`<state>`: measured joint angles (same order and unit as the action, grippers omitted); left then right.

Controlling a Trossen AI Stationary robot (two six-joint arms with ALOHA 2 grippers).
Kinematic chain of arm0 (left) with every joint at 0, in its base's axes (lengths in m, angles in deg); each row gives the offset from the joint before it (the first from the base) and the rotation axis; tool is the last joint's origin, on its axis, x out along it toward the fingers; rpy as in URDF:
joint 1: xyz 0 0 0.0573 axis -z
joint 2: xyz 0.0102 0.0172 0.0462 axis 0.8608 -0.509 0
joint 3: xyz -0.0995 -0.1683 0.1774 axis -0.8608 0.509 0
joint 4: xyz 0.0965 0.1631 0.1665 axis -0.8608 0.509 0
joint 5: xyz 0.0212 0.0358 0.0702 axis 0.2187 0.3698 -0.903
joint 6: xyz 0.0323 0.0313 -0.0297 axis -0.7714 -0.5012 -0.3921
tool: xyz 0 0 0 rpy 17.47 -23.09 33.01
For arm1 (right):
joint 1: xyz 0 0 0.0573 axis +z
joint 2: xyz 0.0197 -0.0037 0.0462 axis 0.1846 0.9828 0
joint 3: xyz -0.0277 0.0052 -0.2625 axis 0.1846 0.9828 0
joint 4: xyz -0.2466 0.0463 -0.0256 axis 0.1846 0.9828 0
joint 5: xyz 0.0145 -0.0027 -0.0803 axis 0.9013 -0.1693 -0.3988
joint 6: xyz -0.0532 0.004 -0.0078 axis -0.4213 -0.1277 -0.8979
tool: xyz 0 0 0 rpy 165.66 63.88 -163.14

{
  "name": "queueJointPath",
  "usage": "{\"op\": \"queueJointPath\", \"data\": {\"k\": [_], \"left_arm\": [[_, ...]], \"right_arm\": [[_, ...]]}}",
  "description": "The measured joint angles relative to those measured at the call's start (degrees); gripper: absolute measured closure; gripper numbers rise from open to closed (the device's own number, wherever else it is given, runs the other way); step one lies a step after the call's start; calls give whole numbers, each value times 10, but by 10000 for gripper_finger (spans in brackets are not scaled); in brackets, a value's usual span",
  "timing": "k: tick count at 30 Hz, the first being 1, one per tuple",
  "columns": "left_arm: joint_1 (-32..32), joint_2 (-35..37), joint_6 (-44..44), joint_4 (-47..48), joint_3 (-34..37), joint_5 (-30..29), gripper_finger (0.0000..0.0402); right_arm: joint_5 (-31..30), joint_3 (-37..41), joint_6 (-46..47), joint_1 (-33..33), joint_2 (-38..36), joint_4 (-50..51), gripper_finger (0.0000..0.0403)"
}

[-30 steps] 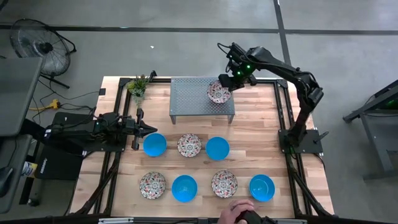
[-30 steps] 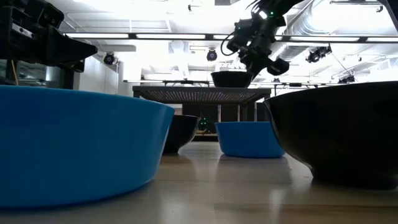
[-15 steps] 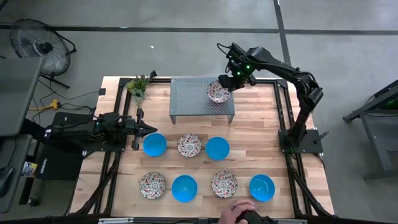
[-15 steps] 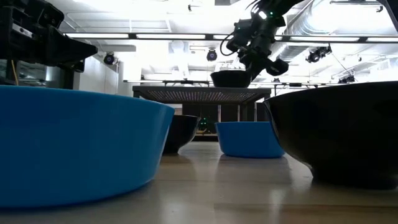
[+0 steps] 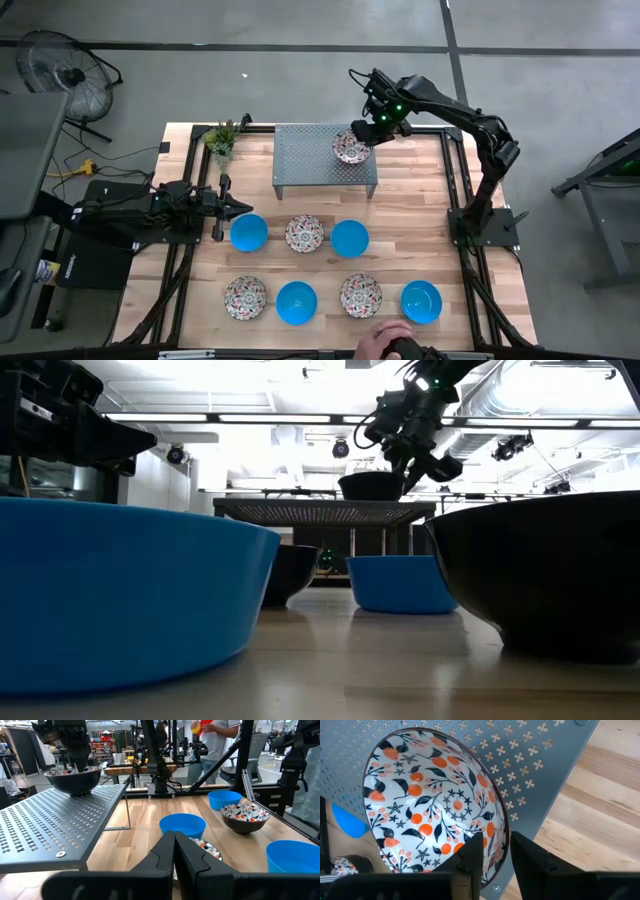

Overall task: Pick & Place Mini bowls
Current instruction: Put the white patterned bowl on the shelf, then put the blue bowl on the shelf

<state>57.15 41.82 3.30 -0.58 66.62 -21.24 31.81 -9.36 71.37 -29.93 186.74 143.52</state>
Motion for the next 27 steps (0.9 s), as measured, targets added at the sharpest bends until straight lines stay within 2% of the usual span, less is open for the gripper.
{"op": "queueJointPath", "data": {"k": [9,16,19,23,27], "left_arm": [[0,0,0,0,0,0,401],[0,0,0,0,0,0,401],[0,0,0,0,0,0,401],[0,0,0,0,0,0,401],[0,0,0,0,0,0,401]], "right_arm": [[-18,0,-16,-3,-28,6,285],[-63,0,-45,12,-63,73,265],[-96,0,-56,41,-92,110,255],[-169,0,-55,101,-133,169,246],[-257,15,7,182,-175,208,242]]}}
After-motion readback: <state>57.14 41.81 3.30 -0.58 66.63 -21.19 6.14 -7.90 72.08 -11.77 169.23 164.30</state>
